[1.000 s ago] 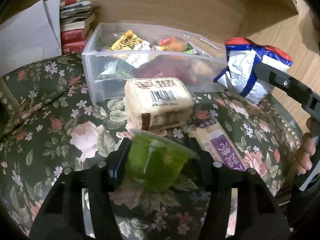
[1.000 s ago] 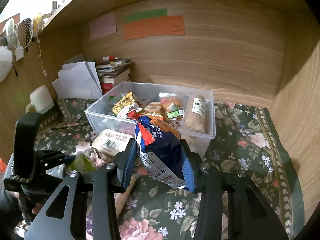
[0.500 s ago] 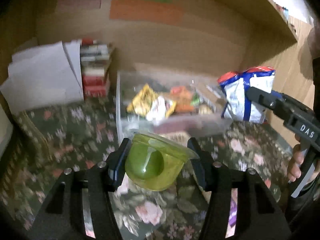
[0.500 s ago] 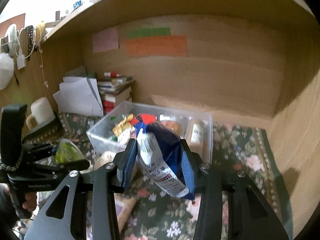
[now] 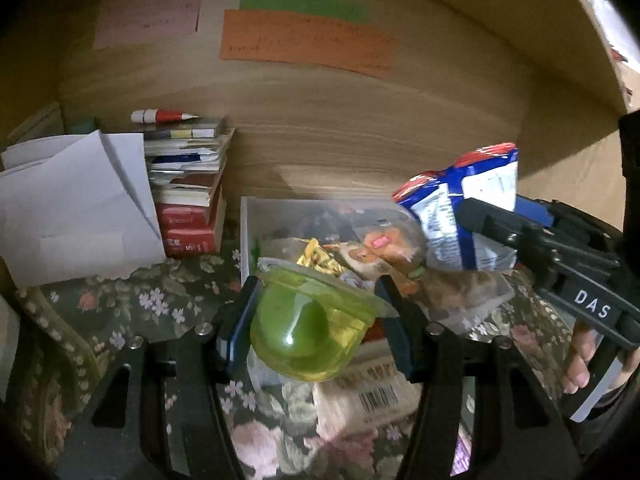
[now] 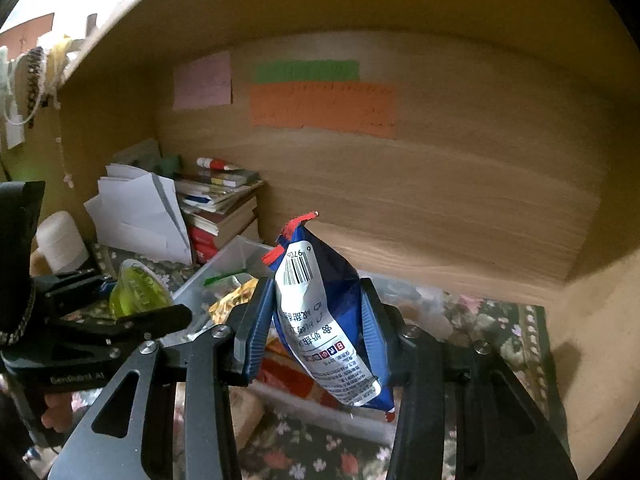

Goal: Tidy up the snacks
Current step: 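Lift the green cup and blue bag into the clear box and open both tools, then grasp the beige biscuit pack with the left tool while the right tool grasps the purple-label bar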

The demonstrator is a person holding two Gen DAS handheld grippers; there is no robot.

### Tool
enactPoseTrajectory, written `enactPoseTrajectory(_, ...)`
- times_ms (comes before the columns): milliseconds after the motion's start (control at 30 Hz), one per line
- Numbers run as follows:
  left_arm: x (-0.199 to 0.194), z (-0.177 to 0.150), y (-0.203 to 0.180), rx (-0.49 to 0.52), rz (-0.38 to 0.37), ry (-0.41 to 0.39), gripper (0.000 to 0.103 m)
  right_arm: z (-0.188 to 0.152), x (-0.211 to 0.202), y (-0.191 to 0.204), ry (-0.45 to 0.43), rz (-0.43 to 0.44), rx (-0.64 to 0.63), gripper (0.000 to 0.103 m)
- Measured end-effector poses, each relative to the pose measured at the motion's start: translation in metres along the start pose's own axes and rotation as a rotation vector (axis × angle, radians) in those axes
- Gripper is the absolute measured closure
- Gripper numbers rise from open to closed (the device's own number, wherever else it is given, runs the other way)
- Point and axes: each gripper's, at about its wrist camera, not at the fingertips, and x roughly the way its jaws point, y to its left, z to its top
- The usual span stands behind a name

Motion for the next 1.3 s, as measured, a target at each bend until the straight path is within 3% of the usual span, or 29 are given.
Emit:
enactPoseTrajectory(267, 0.028, 0.008, 0.009, -0.016, 0.011, 0.043, 0.045, 0.004, 0.039, -0.004, 0.088, 0.028, 0.021, 0.062)
enactPoseTrajectory(300, 0.030, 0.008, 0.011, -0.026, 0.008, 0.042, 0.045, 0.004, 0.039, -0.005, 0.087, 0.027, 0.018, 0.056)
enactPoseTrajectory(400, 0.027, 0.009, 0.012, -0.023, 0.014, 0.021, 0.043, 0.003, 0.034, -0.005, 0.072, 0.019, 0.006, 0.048)
enactPoseTrajectory(733, -0.015, 0.002, 0.002, 0.003, 0.013, -0.044, 0.037, -0.008, -0.002, -0.008, 0.042, 0.032, 0.025, 0.047)
enactPoseTrajectory(1000, -0.053, -0.026, 0.001, 0.012, 0.029, -0.071, 0.030, -0.040, -0.039, 0.002, 0.032, 0.038, 0.050, 0.041)
enactPoseTrajectory(1300, -0.064, -0.077, 0.001, 0.004, 0.042, -0.002, 0.028, -0.093, -0.046, 0.022, 0.121, 0.072, 0.123, 0.041)
